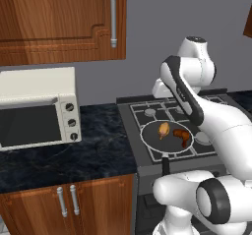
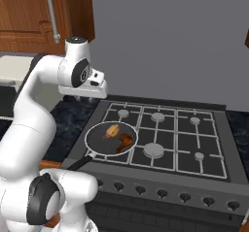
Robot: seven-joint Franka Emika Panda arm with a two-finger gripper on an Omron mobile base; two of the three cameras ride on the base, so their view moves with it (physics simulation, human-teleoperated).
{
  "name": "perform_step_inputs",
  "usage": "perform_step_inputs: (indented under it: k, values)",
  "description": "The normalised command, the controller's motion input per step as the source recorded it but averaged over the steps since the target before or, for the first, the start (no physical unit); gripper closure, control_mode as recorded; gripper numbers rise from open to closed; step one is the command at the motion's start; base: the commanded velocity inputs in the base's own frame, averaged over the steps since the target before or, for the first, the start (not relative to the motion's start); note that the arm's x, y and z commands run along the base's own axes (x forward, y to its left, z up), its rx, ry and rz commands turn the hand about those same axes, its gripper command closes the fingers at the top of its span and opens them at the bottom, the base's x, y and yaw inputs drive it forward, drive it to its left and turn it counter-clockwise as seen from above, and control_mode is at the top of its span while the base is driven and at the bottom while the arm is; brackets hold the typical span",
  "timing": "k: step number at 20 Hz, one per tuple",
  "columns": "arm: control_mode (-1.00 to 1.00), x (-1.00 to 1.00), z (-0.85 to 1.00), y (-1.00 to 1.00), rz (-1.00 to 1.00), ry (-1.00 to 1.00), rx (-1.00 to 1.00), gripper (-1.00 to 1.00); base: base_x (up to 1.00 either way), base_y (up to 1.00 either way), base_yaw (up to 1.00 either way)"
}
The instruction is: Take the chicken drumsticks from the pan and place one on each plate on the dining counter.
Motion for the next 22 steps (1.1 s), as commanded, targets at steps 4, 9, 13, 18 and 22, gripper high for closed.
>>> perform_step_inputs:
  k: [4,9,13,18,22]
  values:
    - [-1.0,-0.01,-0.12,-0.01,-0.01,0.0,0.0,-1.0,0.0,0.0,0.0]
    - [-1.0,-0.05,-0.29,-0.24,0.0,0.0,0.0,-1.0,0.0,0.0,0.0]
    - [-1.0,-0.1,-0.4,-0.45,0.0,0.0,0.0,-1.0,0.0,0.0,0.0]
    - [-1.0,-0.07,-0.54,-0.39,-0.07,0.06,0.0,-1.0,0.0,0.0,0.0]
    - [-1.0,0.0,-0.54,-0.3,-0.08,0.04,0.0,-1.0,0.0,0.0,0.0]
